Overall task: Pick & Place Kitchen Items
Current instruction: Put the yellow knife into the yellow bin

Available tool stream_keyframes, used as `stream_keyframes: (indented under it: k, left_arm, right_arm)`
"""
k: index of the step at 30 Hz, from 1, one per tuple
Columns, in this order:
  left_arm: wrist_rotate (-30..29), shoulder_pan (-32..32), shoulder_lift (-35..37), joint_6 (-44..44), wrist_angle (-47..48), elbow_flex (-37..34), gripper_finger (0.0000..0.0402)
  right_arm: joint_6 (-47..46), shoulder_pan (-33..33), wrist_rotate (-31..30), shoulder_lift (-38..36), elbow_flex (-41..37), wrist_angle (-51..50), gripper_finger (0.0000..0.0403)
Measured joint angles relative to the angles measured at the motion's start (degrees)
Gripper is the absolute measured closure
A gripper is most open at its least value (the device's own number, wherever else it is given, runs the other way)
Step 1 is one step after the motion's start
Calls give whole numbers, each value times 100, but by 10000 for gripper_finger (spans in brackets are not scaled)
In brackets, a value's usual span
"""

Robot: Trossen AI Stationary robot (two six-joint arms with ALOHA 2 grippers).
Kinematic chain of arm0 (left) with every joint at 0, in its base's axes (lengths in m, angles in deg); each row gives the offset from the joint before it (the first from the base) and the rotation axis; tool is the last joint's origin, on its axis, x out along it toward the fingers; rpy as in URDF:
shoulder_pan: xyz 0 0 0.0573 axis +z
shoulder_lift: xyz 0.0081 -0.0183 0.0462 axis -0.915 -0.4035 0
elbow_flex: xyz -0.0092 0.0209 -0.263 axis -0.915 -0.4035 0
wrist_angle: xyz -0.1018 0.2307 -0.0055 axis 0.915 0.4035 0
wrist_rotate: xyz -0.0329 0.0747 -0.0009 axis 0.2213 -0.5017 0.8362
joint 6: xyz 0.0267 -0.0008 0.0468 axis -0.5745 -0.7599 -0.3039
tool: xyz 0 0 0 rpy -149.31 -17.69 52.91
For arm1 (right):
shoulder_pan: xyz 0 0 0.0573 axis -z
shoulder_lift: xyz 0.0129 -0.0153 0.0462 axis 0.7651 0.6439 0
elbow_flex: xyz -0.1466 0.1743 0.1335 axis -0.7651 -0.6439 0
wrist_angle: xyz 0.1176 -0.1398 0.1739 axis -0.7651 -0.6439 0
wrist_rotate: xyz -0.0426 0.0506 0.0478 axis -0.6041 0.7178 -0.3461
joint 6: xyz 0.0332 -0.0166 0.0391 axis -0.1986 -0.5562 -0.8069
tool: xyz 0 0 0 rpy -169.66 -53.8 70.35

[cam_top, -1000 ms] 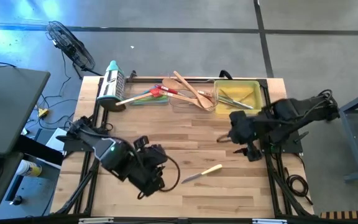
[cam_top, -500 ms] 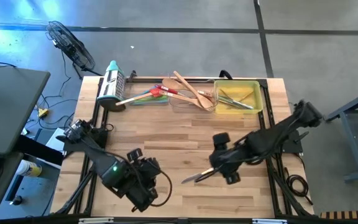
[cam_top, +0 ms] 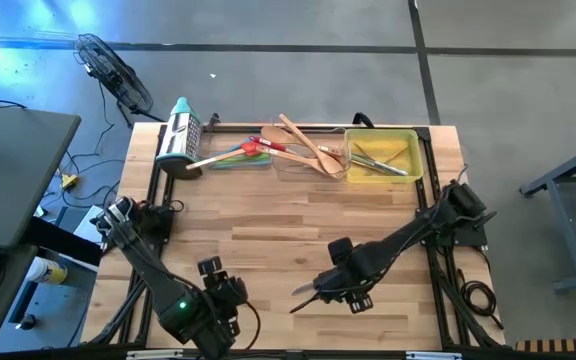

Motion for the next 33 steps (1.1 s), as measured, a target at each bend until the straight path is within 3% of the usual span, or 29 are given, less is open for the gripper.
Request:
stream_keyframes:
  k: [17, 25, 33]
  left_arm:
    - [443, -302, -2, -13, -1182, -227, 224]
    - [609, -310, -2, 268, -1199, -225, 224]
    - [377, -298, -2, 260, -1153, -222, 224]
  right_arm:
    - [789, 667, 320, 407, -32, 514, 101]
    - [874, 750, 369, 410, -801, 973, 101]
    - [741, 687, 434, 378, -1721, 1990, 101]
